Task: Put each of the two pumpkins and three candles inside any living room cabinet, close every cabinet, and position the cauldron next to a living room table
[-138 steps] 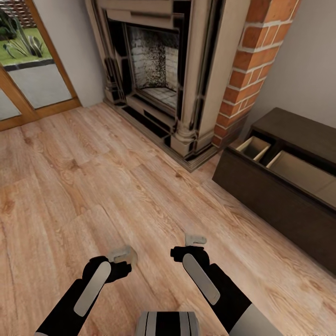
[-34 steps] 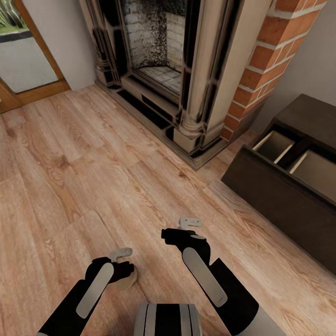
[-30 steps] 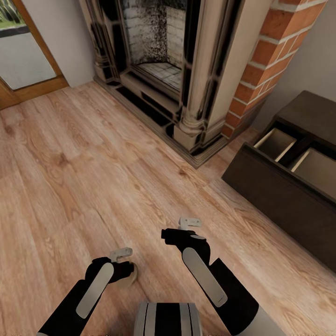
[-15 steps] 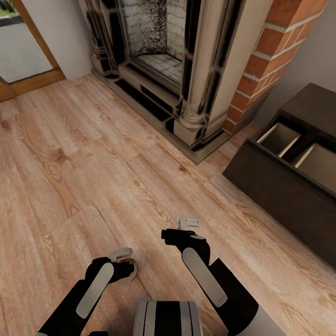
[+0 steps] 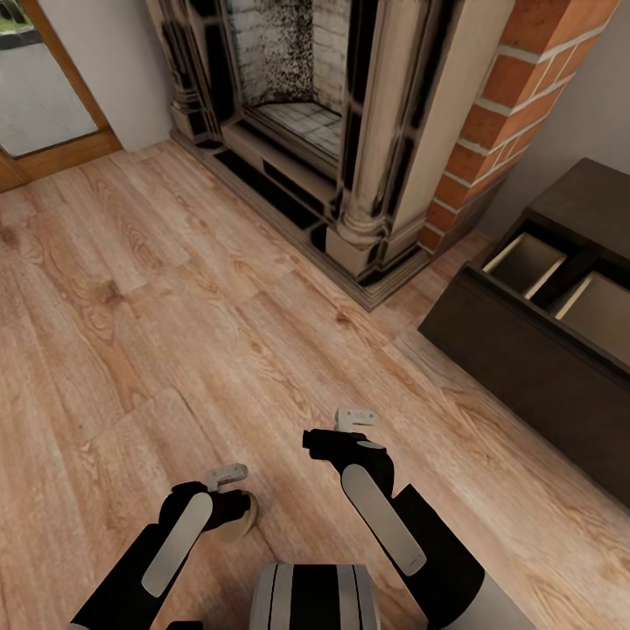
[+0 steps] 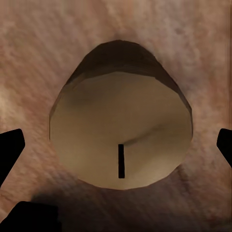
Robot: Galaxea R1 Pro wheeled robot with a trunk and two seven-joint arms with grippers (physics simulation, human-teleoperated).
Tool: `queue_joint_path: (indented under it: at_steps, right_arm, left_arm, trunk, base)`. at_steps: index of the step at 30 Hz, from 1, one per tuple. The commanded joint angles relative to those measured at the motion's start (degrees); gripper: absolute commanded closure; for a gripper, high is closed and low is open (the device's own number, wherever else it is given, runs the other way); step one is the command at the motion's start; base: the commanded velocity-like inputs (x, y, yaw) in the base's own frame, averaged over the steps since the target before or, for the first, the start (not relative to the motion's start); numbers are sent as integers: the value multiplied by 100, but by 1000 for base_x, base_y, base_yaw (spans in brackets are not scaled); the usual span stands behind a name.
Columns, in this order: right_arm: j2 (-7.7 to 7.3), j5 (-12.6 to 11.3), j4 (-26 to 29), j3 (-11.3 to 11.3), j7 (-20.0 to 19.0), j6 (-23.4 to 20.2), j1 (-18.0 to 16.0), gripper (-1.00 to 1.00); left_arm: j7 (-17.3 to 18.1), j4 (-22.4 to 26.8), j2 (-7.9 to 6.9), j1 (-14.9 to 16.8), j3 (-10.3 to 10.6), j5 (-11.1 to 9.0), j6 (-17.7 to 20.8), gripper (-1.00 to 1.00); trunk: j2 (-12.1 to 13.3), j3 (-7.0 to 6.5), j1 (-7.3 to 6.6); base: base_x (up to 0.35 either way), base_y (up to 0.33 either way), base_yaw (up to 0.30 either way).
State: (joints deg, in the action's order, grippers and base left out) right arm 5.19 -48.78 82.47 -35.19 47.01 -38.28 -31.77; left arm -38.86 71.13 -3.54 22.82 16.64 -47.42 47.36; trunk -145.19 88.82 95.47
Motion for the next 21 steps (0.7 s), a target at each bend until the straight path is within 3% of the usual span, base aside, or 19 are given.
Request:
queue_joint_path:
  at_steps: [1,21]
  right_arm:
    - [0,-44,6,-6,54,-13,-5,-100]
    - [0,-44,6,-6,54,-13,-5,-100]
  left_arm:
    - [-60,6,-6,3,15,-57,1,-100]
    - [-60,6,-6,3,8,-51,-2,-100]
  trunk:
    - [-2,4,0]
    - [-2,4,0]
  base:
    - [38,0,0]
    - [58,10,0]
